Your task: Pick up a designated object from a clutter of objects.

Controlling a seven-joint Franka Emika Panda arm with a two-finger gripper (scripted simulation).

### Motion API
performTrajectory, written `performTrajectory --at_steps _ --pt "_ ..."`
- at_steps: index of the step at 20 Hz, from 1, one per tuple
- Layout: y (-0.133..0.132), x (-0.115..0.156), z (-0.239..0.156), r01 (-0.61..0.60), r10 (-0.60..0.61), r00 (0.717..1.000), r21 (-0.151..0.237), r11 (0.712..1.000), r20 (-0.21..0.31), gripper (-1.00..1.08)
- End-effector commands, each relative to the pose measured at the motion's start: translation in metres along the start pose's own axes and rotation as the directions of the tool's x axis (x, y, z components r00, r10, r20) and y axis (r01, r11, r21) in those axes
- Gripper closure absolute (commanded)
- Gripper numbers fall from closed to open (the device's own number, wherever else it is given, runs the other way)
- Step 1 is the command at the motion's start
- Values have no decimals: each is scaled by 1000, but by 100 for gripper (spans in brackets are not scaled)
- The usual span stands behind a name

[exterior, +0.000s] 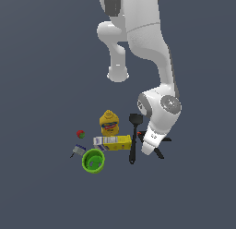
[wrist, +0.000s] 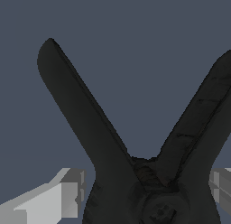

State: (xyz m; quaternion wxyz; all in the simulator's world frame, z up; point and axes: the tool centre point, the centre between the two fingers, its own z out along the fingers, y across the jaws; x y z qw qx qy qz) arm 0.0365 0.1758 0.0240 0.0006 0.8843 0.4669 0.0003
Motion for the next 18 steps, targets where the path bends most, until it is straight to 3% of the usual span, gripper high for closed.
performTrajectory --at_steps 1,9,18 --pt "0 -1 -6 0 0 1000 -2 1000 -2 108" --pt "-5 -12 -43 1 -1 1000 -2 1000 -1 108" --pt "-15 -33 -119 2 -2 1000 -2 1000 1 108"
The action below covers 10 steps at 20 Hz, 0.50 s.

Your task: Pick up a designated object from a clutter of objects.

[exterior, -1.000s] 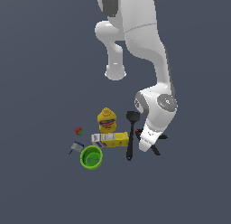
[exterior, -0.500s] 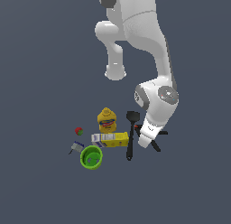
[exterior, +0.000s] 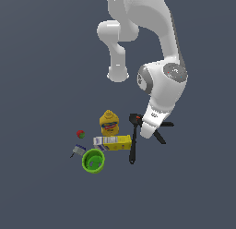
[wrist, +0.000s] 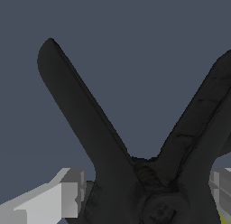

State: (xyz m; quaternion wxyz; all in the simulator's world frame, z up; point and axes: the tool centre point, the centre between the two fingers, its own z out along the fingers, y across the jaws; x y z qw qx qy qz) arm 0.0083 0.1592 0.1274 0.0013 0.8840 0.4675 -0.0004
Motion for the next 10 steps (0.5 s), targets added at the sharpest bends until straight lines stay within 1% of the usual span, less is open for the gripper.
performTrajectory --at_steps 1,10 --pt "-3 -6 -25 0 0 1000 -2 1000 -1 108" --pt "-15 -31 -116 2 -2 1000 1 1000 -2 108"
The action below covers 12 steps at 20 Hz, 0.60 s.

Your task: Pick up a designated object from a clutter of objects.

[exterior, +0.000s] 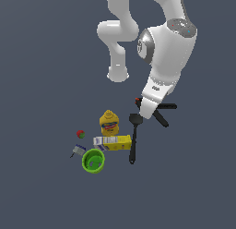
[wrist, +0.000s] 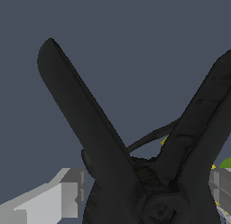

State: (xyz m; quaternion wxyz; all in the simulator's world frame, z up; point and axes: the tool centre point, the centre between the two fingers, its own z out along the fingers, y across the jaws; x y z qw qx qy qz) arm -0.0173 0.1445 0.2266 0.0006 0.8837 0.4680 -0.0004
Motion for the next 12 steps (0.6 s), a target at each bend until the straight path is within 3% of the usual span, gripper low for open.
performTrajectory --at_steps 1,12 --pt "-4 -7 -27 0 0 1000 0 1000 -2 108" --pt "-12 -29 -115 0 0 1000 1 1000 -3 108"
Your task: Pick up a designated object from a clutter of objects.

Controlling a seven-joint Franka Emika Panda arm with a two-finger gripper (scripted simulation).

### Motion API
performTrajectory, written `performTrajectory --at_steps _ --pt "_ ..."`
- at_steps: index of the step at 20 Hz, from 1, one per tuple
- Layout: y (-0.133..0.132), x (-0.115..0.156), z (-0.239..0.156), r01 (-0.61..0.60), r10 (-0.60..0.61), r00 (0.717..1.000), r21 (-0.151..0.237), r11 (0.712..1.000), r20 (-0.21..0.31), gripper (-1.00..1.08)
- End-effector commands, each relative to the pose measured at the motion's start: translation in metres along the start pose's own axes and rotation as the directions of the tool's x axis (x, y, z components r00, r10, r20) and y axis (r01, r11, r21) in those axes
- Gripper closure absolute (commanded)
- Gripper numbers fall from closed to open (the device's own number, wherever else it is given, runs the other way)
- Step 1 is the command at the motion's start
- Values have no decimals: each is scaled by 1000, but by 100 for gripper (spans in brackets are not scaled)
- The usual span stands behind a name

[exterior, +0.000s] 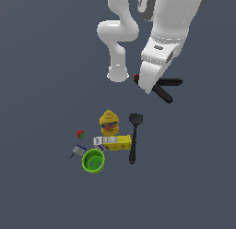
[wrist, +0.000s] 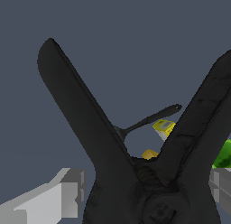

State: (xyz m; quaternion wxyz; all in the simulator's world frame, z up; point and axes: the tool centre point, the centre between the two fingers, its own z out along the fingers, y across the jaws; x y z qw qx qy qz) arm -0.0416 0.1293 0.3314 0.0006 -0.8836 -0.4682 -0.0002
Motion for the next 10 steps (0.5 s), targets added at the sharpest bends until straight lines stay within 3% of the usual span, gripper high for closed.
performTrajectory --at_steps 1,10 --pt "-1 -4 -15 0 0 1000 0 1000 0 108" --pt "-2 -9 -37 -1 1 1000 0 1000 0 108"
